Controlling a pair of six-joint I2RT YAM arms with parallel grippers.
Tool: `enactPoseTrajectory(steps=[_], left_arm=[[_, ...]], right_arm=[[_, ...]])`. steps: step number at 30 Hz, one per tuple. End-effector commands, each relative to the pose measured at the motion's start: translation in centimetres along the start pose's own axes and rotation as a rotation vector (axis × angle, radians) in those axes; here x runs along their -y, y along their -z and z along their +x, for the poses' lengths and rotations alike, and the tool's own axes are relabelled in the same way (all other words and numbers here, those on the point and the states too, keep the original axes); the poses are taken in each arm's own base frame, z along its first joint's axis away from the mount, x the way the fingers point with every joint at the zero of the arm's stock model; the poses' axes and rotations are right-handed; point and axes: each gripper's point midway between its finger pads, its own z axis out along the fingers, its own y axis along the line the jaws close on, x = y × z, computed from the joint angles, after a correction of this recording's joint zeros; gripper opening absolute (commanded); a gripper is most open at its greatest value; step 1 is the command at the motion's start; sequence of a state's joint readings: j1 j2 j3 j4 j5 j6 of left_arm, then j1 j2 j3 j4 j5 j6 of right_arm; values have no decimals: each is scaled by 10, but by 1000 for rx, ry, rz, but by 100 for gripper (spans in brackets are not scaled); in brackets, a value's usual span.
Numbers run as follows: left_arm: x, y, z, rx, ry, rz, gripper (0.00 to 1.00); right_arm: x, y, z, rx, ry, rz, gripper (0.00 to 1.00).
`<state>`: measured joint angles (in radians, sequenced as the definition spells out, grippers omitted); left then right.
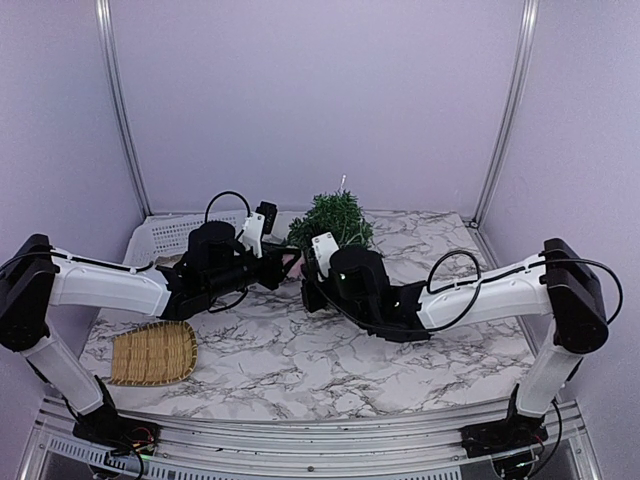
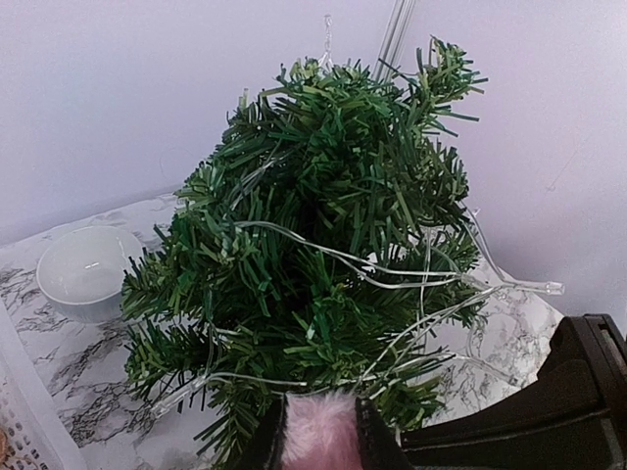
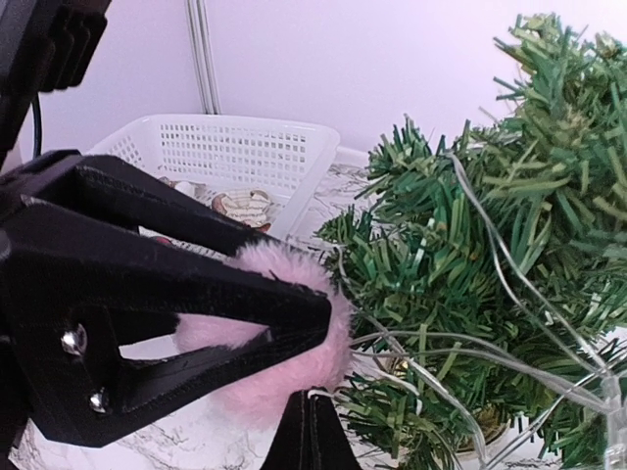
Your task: Decorate the small christmas tree
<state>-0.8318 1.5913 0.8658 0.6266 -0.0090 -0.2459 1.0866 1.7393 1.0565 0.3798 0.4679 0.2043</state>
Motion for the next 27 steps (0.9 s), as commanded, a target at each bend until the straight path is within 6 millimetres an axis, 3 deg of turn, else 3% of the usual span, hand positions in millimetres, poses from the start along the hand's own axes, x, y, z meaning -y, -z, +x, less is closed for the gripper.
enactPoseTrajectory(steps=[1, 7, 17, 27], left_arm=[[-4, -2, 6, 3, -6, -1, 20], [-3, -2, 4, 6, -6, 1, 20], [-5, -1, 5, 5, -7, -2, 19], [-9, 2, 3, 12, -6, -15, 5]], right_arm=[[1, 11, -38, 77, -89, -37, 0], [5, 15, -44, 91, -123, -49, 0], [25, 17, -38, 80, -172, -20, 0], [32, 25, -36, 87, -177, -9, 0]])
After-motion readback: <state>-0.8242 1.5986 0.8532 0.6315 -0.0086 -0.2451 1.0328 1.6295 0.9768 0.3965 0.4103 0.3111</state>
